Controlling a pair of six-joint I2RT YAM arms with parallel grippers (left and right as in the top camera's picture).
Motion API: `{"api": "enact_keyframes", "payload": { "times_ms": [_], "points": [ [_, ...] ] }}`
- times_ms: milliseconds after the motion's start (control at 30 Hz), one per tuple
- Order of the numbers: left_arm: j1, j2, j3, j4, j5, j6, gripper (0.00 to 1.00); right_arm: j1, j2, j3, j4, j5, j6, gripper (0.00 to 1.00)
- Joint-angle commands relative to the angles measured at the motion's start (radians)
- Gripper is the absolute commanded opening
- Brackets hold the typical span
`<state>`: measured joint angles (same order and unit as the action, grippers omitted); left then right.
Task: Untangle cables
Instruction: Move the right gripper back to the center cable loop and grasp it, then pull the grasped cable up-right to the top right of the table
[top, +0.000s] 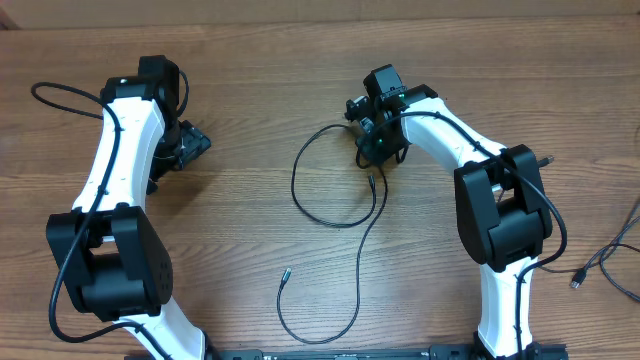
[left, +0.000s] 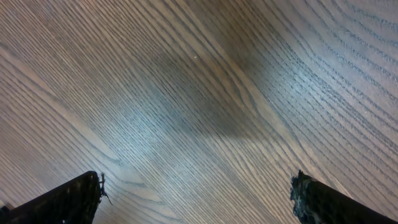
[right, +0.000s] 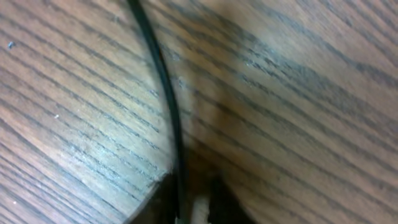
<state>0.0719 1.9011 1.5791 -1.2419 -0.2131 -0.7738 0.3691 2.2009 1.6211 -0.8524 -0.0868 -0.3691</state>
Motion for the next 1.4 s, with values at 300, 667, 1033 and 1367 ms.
{"api": "enact_keyframes", "payload": {
  "times_ms": [300,667,1033,1367],
  "points": [
    [-0.007,-0.003,0.006,-0.002,0.001,0.019,0.99,-0.085,0.044,-0.005,0.270,0.000,0.013,0.04],
    [-0.013,-0.003,0.006,-0.002,0.001,0.018,1.00,-0.523,0.044,-0.004,0.625,-0.004,0.313,0.04],
    [-0.013,-0.003,0.006,-0.002,0.001,0.018,1.00,-1.020,0.044,-0.004,0.643,-0.219,0.599,0.04],
    [-0.013,-0.003,0.006,-0.002,0.001,0.019,1.00,-1.020,0.044,-0.004,0.629,-0.236,0.533,0.38]
  ]
}}
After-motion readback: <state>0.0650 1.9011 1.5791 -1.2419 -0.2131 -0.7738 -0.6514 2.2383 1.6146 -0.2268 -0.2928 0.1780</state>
